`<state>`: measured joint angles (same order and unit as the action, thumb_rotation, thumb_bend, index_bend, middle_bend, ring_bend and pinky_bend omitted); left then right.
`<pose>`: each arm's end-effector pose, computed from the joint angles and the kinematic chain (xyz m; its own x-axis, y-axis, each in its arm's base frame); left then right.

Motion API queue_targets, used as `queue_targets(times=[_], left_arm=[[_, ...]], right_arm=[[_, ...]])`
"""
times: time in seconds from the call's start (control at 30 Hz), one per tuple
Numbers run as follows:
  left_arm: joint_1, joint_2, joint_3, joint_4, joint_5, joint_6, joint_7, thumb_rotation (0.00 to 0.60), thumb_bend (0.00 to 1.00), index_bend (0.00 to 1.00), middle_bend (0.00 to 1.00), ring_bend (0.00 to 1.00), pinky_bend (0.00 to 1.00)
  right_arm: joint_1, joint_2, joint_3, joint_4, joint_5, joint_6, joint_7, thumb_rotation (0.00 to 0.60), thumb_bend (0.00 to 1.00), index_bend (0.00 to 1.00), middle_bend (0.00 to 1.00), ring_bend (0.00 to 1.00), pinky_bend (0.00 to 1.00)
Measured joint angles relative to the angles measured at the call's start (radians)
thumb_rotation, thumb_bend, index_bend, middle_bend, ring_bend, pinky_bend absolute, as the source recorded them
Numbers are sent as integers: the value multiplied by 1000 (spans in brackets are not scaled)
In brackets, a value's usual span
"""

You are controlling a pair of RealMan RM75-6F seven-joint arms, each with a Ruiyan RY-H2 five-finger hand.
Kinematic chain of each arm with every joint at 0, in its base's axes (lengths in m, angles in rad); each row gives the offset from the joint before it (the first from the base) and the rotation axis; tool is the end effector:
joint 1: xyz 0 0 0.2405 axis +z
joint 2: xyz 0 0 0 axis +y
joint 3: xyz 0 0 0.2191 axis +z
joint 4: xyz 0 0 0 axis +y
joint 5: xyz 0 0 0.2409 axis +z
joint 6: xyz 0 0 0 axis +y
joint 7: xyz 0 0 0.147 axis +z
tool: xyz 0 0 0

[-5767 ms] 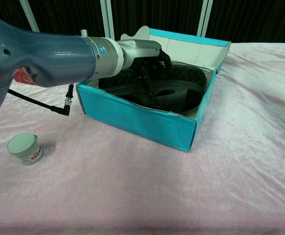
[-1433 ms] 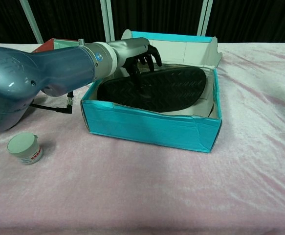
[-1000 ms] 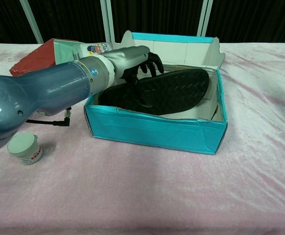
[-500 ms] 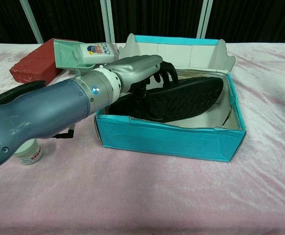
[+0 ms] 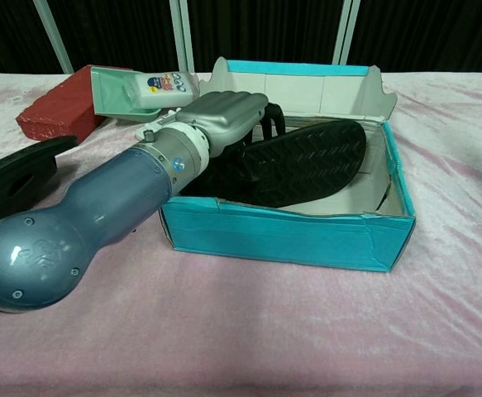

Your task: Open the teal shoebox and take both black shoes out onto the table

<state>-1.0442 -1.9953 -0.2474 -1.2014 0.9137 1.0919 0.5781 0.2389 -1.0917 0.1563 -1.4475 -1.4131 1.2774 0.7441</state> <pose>0.0028 0.3207 -0.1321 0.4540 0.1494 0.8784 0.8227 -0.4488 -0.3488 -0.3087 -0.2611 0.1427 -0.1763 -0.0226 0.9841 -0.9842 -0.0149 -0.1766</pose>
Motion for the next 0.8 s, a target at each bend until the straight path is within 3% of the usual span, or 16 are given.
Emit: queue_targets(times=[0.1,0.4,0.8], left_arm=[[3,-18,-8,36,30,17,-23,600,490,467,555,501,628],[21,-21,-32,63,154,48,-150,600,499,486,567,510,649],[53,66,-77,-71,243,72,-299,600,517,485,573,514,657]], right_arm=[[-1,1,1,0,-1,1,5,600,116,0,0,0,162],[-2,7,5,-6,-5,7,19,600,114,0,0,0,162],[-6,9,5,-4,-9,11,33,600,115,0,0,0,162]])
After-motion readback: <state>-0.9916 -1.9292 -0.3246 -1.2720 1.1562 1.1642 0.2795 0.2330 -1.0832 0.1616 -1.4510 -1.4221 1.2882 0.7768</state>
